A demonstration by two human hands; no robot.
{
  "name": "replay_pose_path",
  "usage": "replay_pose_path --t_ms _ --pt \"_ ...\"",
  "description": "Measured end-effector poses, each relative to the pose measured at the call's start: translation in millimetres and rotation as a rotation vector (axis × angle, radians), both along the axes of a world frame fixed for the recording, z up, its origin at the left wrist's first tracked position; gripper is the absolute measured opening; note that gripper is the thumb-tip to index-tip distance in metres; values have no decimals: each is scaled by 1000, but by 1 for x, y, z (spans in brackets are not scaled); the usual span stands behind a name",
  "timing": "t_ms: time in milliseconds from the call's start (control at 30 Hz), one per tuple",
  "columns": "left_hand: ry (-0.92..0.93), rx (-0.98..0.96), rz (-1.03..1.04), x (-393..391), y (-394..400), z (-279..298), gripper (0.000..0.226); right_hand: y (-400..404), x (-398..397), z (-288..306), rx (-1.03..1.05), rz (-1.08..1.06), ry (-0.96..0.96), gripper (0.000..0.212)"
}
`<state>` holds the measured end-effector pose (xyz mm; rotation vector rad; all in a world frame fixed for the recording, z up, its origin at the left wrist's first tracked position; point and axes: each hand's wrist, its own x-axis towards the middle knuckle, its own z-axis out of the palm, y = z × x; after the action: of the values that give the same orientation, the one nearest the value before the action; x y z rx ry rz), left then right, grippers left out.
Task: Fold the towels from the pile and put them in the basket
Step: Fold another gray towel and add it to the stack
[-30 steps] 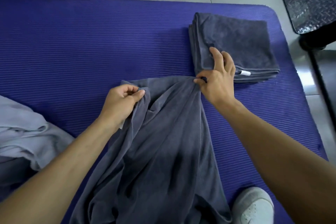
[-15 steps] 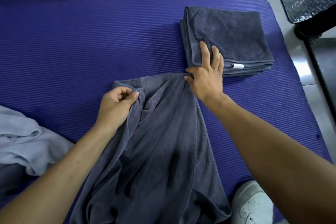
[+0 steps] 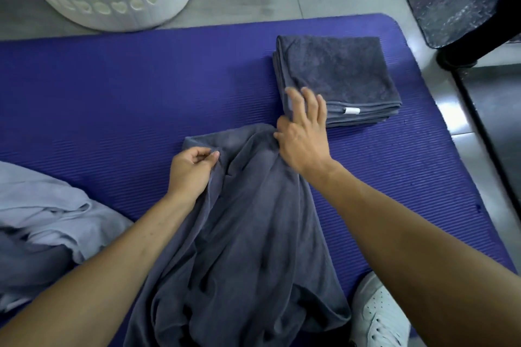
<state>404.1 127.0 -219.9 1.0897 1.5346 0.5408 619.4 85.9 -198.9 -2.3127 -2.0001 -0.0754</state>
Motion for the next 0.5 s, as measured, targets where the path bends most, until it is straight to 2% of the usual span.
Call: replay_pose_path --t_ms 100,167,233,333,400,467,500 --pt "4 -193 28 0 6 25 2 -4 -12 38 -172 171 -106 25" --pt "48 -283 -19 -6 10 47 10 -8 -24 73 -339 158 -17 27" --pt "131 -248 -66 -16 9 76 12 -16 -33 107 -404 73 85 23" --pt "243 -138 -122 -28 -2 127 13 -35 -38 152 -342 -72 298 16" --pt "230 -113 -132 -35 -16 165 9 -51 -40 176 -298 -149 482 9" --pt "198 -85 -134 -42 -32 202 10 -70 -46 204 -282 -219 525 13" --pt "188 -71 -135 -45 -40 221 11 -79 -48 217 -320 -233 481 18"
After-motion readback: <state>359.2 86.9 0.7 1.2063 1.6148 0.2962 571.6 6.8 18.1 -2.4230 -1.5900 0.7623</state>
